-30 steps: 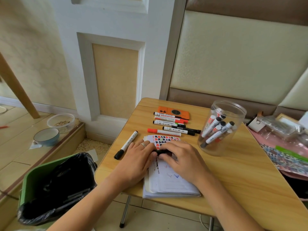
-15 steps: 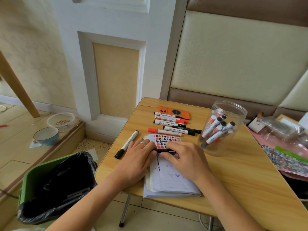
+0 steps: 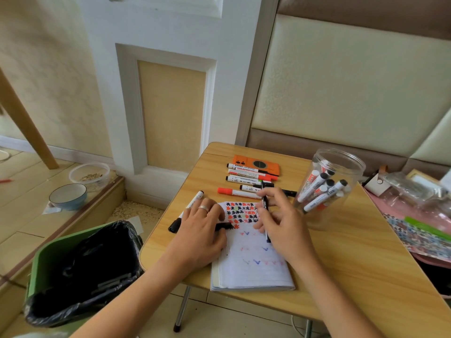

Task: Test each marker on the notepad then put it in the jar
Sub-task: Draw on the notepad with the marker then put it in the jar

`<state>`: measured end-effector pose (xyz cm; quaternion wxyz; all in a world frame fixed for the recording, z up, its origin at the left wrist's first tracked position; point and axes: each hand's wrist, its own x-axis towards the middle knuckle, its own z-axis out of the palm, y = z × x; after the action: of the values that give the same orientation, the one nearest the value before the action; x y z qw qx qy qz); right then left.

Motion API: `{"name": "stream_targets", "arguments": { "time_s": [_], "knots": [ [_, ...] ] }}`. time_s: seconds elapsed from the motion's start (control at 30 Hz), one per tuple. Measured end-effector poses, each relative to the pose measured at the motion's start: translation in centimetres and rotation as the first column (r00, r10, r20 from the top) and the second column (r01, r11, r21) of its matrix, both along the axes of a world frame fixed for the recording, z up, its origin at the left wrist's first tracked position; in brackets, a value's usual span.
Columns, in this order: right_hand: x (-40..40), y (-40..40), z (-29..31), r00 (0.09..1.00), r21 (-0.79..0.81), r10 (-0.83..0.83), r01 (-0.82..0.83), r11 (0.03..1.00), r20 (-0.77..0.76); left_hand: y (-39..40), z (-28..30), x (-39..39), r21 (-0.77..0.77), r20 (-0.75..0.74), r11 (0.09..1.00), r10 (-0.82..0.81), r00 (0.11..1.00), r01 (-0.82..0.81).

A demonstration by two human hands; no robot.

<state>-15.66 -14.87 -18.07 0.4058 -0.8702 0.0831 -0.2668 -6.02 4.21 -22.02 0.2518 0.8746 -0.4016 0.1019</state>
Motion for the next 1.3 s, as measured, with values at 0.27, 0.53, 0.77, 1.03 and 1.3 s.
{"name": "stream_targets", "arguments": {
  "time_s": [0.27, 0.53, 0.77, 1.03, 1.3],
  "knots": [
    [0.7, 0.3, 0.2, 0.999, 0.549, 0.050, -0.039, 0.835, -0.005, 0.0, 0.1, 0.4, 0.023, -0.159, 0.992, -0.121, 0.980, 0.127],
    [1.3, 0.7, 0.6, 0.996, 0.581, 0.062, -0.017, 0.814, -0.057, 0.0, 0.0, 0.7, 0.109, -0.158, 0.982, -0.136, 0.978, 0.155],
    [1.6, 0.9, -0.8, 0.982, 0.523, 0.052, 0.051, 0.851, -0.180, -0.3, -0.2, 0.9, 0.187, -0.169, 0.977, -0.069, 0.983, 0.101],
    [1.7, 1.5, -1.5, 0.974, 0.406, 0.009, 0.087, 0.910, -0.228, -0.3, -0.1, 0.8, 0.222, -0.175, 0.969, -0.072, 0.982, 0.110],
    [1.5, 1.7, -1.6, 0.976, 0.373, 0.011, 0.072, 0.925, -0.217, -0.3, -0.2, 0.7, 0.246, -0.149, 0.963, -0.074, 0.986, 0.110]
  ]
}}
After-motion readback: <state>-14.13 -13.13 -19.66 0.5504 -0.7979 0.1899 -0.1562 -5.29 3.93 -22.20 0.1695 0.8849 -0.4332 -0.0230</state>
